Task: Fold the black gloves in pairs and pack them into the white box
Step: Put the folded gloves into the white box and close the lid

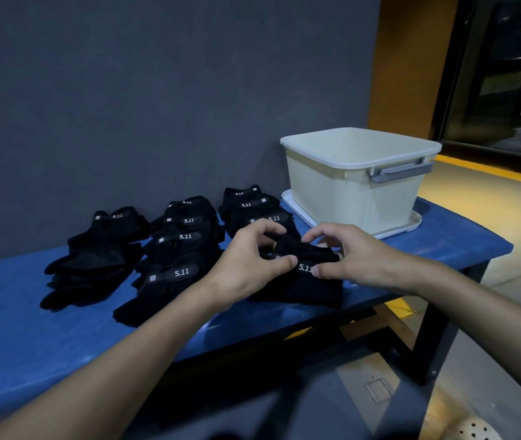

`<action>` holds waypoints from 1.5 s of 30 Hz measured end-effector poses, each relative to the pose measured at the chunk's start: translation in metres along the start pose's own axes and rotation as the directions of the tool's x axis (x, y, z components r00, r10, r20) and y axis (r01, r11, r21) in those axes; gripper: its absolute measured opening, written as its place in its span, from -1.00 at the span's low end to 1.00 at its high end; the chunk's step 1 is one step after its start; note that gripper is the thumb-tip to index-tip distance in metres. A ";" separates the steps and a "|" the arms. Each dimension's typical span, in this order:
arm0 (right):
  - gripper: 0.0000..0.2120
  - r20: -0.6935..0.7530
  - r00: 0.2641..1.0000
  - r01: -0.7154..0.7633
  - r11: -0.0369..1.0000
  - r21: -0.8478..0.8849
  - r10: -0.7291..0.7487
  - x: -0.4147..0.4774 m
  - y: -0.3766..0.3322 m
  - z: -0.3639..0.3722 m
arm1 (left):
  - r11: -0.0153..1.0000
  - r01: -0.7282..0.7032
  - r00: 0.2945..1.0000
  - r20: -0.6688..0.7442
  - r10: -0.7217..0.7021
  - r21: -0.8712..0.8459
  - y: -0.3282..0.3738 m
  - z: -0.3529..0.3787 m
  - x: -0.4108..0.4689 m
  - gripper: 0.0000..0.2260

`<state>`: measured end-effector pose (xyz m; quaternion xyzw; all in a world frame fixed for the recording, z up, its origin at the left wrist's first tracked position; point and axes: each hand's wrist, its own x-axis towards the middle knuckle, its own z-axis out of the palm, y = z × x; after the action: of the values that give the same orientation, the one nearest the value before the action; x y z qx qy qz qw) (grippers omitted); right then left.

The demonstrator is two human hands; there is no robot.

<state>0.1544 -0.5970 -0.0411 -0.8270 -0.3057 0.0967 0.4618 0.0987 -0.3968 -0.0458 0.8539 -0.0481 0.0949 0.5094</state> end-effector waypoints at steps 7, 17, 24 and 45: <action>-0.62 -0.034 0.990 0.136 0.991 -0.013 -0.137 0.009 -0.057 -0.033 | 0.975 -0.172 0.985 -0.004 0.173 -0.139 0.046 -0.042 0.022 -0.67; -0.59 -0.076 0.960 0.277 0.956 0.100 -0.270 0.082 -0.105 -0.125 | 0.944 -0.321 0.942 0.075 0.327 -0.082 0.129 -0.092 0.137 -0.50; -0.45 -0.085 0.975 0.211 0.974 0.083 -0.204 0.129 -0.067 -0.166 | 0.931 -0.361 0.932 -0.002 0.362 0.053 0.125 -0.064 0.213 -0.59; -0.73 0.114 0.972 -0.188 0.974 -0.129 0.203 0.199 0.010 -0.167 | 0.901 -0.142 0.989 0.099 0.110 0.410 0.043 -0.037 0.223 -0.14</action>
<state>0.3909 -0.6004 0.0676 -0.8709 -0.2564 0.1761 0.3805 0.3053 -0.3815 0.0553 0.9407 -0.1006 0.1044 0.3068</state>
